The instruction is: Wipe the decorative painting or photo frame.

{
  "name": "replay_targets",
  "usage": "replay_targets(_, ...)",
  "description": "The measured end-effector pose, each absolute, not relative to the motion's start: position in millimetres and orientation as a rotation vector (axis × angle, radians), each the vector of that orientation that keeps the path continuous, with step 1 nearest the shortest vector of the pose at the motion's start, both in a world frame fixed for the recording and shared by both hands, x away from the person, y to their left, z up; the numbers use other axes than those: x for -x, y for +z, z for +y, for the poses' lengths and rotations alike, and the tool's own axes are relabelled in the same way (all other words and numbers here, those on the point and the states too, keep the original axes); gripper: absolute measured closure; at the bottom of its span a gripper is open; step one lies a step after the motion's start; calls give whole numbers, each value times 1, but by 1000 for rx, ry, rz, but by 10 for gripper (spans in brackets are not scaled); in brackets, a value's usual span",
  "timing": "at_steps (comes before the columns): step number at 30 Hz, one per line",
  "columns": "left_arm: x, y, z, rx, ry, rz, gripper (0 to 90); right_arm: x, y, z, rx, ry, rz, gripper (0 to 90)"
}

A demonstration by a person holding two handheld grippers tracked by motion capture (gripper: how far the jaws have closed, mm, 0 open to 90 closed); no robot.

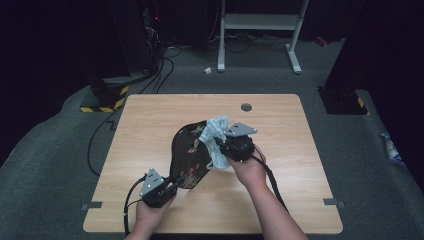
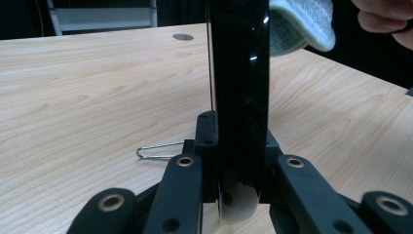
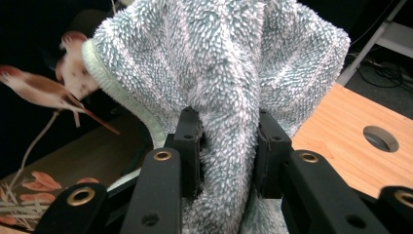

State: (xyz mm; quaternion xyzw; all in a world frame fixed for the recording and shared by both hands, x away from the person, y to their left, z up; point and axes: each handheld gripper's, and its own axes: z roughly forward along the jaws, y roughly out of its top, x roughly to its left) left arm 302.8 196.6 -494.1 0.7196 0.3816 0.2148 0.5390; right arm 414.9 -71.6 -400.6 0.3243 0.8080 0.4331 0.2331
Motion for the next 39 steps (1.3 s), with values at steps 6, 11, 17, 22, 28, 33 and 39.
replay_targets(6,-302,-494,196,-1713,516,907,791,-402,-387,-61,-814,1243,2235,683)
replay_targets(11,-303,-494,196,-1712,515,903,791,-376,-378,-44,-700,1341,2278,683)
replay_targets(17,-304,-494,196,-1710,506,906,791,-350,-380,-23,-601,1357,2347,683)
replay_targets(22,-304,-494,197,-1710,501,911,791,-344,-384,-17,-581,1345,2372,683)
replay_targets(28,-304,-494,197,-1708,499,911,793,-358,-397,-27,-654,1291,2380,684)
replay_targets(33,-304,-495,198,-1704,495,908,794,-386,-410,-49,-800,1200,2360,686)
replay_targets(39,-304,-495,198,-1703,494,908,793,-415,-422,-67,-931,1093,2330,687)
